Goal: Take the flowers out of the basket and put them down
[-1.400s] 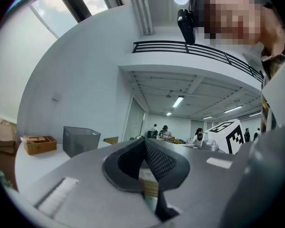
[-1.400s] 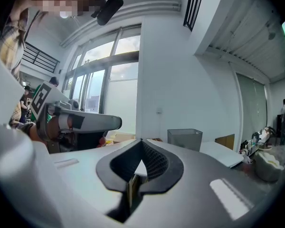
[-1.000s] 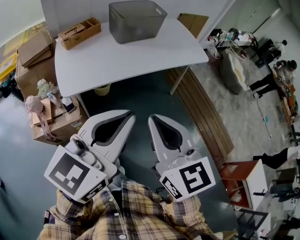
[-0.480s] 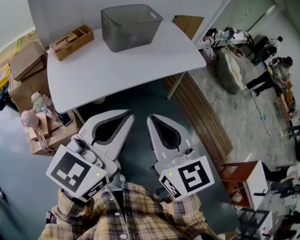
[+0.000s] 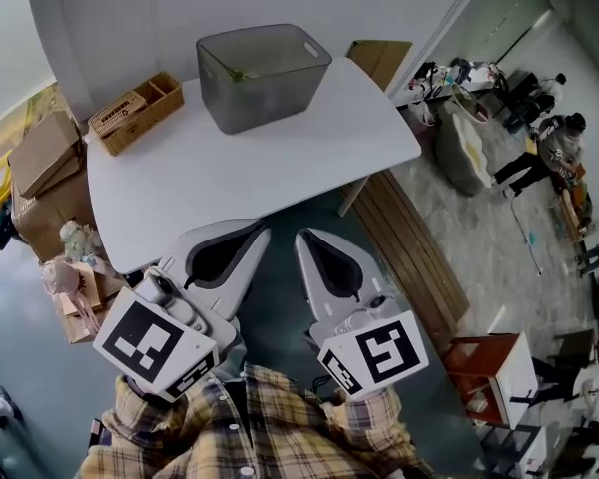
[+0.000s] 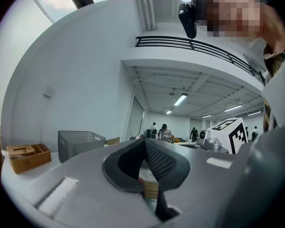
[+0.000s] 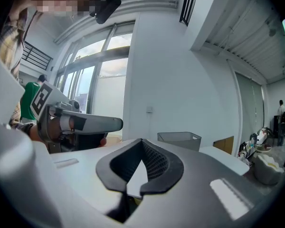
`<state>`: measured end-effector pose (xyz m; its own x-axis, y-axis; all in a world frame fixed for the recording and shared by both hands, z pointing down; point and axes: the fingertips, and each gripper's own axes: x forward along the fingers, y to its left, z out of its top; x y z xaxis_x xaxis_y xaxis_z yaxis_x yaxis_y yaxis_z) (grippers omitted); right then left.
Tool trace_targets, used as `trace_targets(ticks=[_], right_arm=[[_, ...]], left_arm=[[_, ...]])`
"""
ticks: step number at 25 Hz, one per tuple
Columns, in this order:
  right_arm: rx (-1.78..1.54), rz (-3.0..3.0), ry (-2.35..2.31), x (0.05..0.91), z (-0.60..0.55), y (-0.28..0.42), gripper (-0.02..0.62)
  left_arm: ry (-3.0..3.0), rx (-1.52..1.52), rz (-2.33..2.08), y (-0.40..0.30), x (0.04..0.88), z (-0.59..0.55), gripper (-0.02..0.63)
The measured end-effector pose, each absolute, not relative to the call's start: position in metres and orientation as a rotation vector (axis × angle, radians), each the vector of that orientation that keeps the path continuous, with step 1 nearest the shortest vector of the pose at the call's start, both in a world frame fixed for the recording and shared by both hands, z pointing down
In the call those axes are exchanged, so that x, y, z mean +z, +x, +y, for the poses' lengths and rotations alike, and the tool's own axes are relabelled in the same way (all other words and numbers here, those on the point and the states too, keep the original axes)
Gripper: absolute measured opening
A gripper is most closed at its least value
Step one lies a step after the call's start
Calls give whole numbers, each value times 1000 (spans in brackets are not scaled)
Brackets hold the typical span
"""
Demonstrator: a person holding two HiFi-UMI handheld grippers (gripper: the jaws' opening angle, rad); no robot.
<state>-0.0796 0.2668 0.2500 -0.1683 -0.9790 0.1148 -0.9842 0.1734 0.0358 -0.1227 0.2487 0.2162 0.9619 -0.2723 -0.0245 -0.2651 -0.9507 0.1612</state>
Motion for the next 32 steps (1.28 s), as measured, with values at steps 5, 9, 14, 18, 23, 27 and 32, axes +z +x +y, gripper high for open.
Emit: trace_targets(ticks=[5, 9, 14, 18, 23, 27, 32], right_arm=[[72, -2305, 1954, 251, 223, -69, 5], [79, -2294, 1964, 254, 192, -65, 5], [98, -2269, 1983, 260, 164, -59, 5], [114, -2246, 2006, 263, 149, -47, 5], [122, -2233, 2006, 266, 124, -32, 5], [116, -2256, 1985, 264, 99, -19, 5], [108, -2307, 1915, 257, 61, 0, 5]], left_arm=[[2961, -63, -405, -113, 218, 204, 12], [2955, -58, -408, -111, 222, 172, 12], [2942, -51, -401, -110, 229, 140, 12], [2936, -45, -391, -103, 232, 124, 12], [2935, -53, -402, -93, 233, 99, 12], [2933, -79, -439, -82, 229, 73, 12], [2916, -73, -515, -63, 225, 40, 12]])
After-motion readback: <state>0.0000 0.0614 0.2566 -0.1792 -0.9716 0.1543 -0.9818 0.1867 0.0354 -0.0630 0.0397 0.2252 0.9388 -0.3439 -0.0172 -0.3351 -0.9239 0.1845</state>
